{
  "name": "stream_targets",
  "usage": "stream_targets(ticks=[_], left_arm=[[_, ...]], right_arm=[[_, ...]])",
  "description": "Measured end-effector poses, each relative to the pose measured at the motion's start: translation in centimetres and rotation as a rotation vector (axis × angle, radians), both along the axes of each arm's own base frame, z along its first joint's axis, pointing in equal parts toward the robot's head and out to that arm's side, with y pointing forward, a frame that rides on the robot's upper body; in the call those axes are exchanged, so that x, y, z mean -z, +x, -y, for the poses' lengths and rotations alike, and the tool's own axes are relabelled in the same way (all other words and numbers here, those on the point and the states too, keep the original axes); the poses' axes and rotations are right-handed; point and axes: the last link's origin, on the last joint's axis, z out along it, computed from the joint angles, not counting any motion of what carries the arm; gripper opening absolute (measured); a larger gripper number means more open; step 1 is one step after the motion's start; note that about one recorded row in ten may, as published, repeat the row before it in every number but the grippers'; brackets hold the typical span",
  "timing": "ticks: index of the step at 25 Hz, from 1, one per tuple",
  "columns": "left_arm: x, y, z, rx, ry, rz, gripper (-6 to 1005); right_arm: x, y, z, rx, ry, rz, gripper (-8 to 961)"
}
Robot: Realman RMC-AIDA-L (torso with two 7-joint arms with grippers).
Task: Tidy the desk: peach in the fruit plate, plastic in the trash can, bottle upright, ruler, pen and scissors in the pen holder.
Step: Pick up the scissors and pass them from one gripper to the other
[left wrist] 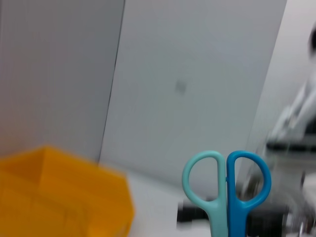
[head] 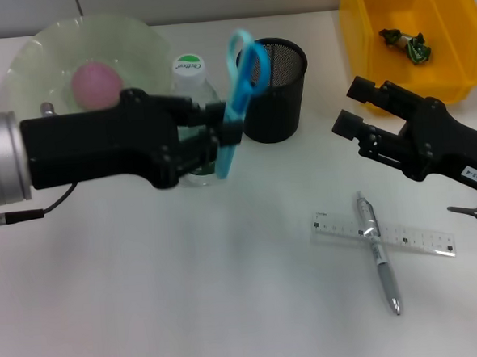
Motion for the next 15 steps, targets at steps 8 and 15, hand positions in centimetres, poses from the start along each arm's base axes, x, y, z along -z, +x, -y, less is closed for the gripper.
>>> stream_targets(ticks=[8, 15], left_arm=[[0.3, -3.2, -0.5, 0.079, -0.092, 0.287, 255], [2.0, -3.8, -0.5, 0.186, -0.091, 0.314, 259]], right_arm=[[-0.5, -0.7, 1.1, -0.160, -0.129, 0.079, 741], [-0.3, -1.9, 0.3, -0.215, -0.208, 0.123, 741]])
